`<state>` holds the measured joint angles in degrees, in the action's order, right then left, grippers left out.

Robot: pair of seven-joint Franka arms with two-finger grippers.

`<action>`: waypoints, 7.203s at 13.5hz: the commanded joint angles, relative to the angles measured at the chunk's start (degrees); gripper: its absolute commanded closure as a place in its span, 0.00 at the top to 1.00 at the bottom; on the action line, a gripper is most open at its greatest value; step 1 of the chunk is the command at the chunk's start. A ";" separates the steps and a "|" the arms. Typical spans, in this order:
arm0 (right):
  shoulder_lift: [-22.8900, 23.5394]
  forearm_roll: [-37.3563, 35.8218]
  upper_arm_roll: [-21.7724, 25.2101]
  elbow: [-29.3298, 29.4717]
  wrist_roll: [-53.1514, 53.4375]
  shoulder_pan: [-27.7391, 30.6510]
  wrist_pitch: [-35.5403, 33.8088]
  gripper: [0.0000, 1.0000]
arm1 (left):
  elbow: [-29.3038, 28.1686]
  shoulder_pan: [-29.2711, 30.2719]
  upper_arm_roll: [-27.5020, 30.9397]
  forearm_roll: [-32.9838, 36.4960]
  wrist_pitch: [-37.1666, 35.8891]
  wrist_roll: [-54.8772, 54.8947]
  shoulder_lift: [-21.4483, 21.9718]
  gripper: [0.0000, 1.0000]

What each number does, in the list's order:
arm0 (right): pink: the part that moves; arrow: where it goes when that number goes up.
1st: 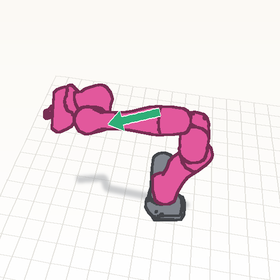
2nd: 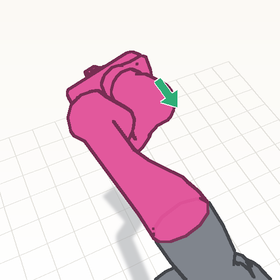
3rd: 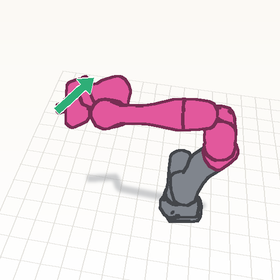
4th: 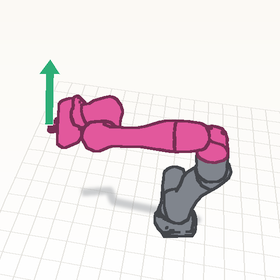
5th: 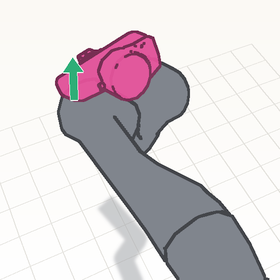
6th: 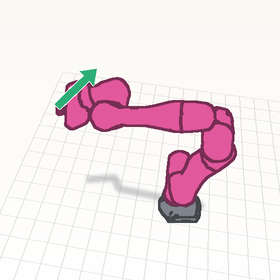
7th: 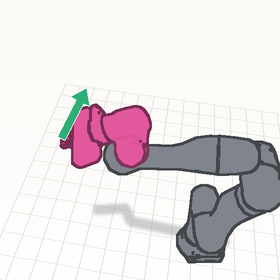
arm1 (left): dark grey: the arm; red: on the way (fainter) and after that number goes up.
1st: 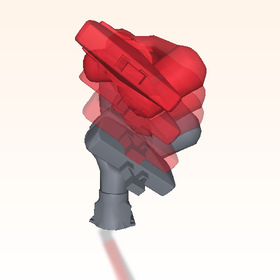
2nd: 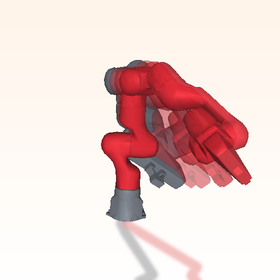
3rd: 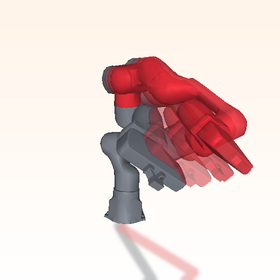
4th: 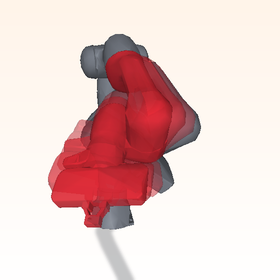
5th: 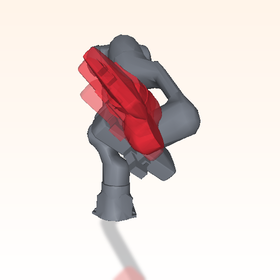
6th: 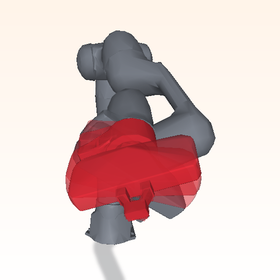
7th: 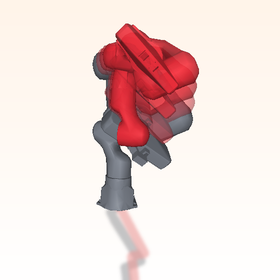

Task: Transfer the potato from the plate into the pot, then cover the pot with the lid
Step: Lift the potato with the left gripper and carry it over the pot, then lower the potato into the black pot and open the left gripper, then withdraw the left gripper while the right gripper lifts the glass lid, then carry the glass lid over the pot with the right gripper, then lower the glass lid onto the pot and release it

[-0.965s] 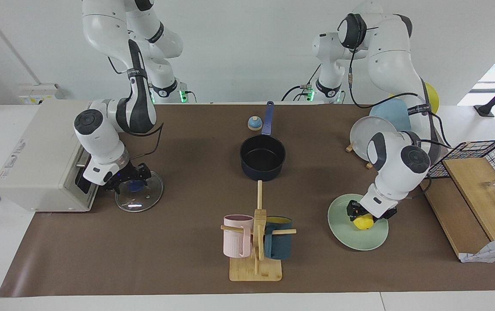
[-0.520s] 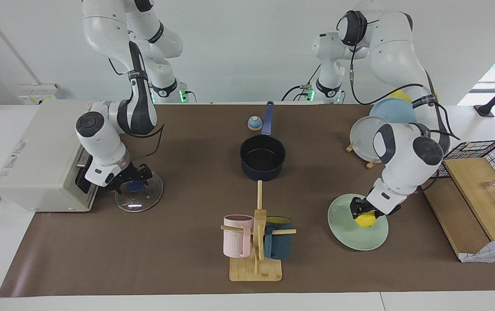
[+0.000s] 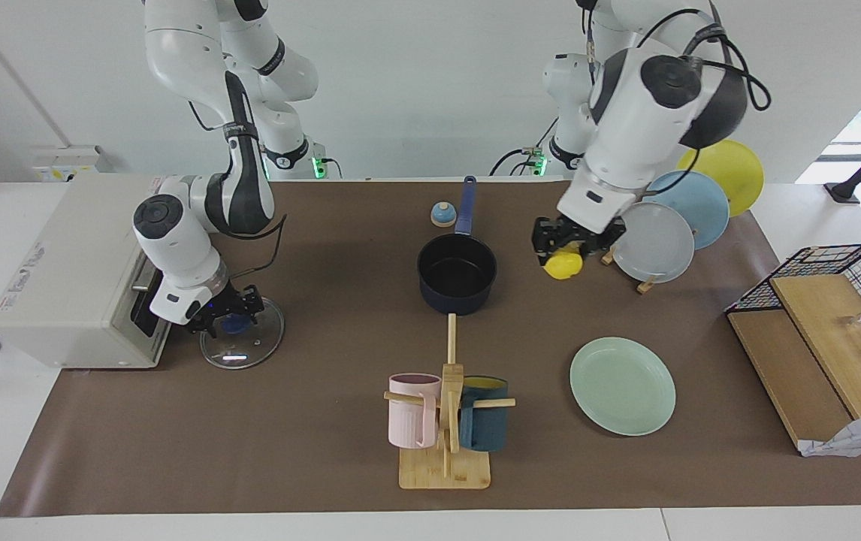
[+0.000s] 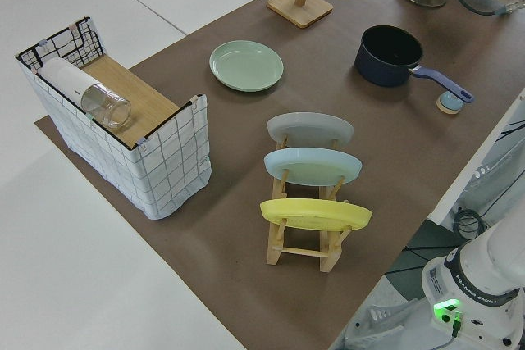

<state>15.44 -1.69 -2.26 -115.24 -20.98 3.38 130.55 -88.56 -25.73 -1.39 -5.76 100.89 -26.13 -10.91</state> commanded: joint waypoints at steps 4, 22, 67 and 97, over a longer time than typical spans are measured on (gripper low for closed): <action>-0.76 0.11 -0.37 0.01 -1.95 0.40 -1.70 0.39 | -22.17 -12.14 1.13 -0.65 23.37 -3.40 3.28 0.00; -3.57 0.11 -0.99 9.68 0.68 -4.52 -16.56 0.00 | -34.22 -18.91 1.30 0.05 39.47 -2.87 -3.15 0.00; 6.53 -1.74 -5.12 23.92 55.53 -39.59 -18.75 0.00 | -2.76 18.26 1.48 5.06 -15.02 22.27 14.51 1.00; 0.92 0.90 -4.68 31.03 54.56 -26.79 -25.60 1.00 | -2.94 17.91 1.13 5.06 -16.07 22.27 14.69 1.00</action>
<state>16.63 -1.76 -6.32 -85.70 33.61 -28.15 106.45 -89.94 -7.79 -0.01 -1.36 84.46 -3.04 2.41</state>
